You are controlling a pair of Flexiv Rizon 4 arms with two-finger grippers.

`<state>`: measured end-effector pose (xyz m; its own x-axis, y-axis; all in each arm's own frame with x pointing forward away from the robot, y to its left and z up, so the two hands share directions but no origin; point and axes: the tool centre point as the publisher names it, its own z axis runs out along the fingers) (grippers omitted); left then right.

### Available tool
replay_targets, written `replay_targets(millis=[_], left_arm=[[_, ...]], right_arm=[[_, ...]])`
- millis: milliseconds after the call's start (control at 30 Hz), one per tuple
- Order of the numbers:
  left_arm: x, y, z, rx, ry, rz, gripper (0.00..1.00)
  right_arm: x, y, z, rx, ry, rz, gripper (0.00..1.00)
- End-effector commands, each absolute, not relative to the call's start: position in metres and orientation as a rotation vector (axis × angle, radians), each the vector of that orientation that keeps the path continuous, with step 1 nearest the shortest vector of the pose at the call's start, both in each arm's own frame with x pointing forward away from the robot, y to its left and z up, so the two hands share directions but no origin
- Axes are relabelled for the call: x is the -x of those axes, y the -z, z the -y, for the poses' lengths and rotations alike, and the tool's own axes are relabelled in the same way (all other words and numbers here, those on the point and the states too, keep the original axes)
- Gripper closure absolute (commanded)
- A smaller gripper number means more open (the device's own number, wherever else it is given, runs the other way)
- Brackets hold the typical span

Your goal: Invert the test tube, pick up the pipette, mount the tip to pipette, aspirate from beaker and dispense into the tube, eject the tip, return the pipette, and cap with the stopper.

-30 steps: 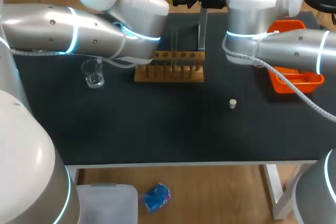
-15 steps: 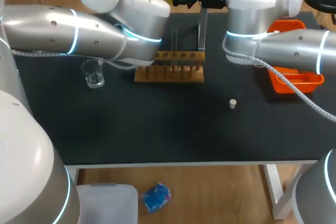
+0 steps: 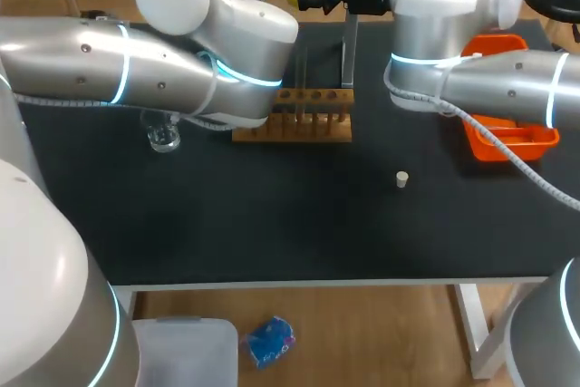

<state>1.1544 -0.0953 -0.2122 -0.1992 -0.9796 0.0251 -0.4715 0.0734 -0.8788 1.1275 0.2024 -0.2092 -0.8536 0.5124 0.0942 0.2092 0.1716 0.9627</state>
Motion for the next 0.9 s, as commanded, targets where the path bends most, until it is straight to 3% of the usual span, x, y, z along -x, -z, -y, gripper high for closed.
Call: replay_targets(millis=[33, 600, 900], left_arm=[[-1.129, 0.209, 0.091, 1.43, 1.118, -1.73, 0.0], [-1.04, 0.186, 0.094, 1.17, 1.271, -1.996, 0.0], [-1.006, 0.177, 0.107, 0.849, 1.481, -2.304, 0.0]], right_arm=[[-1.128, 0.21, -0.202, -0.695, -1.74, -2.197, 0.0], [-1.124, 0.202, -0.196, -0.666, -1.742, -2.21, 0.0], [-1.076, 0.179, -0.162, -0.567, -1.819, -2.228, 0.0]])
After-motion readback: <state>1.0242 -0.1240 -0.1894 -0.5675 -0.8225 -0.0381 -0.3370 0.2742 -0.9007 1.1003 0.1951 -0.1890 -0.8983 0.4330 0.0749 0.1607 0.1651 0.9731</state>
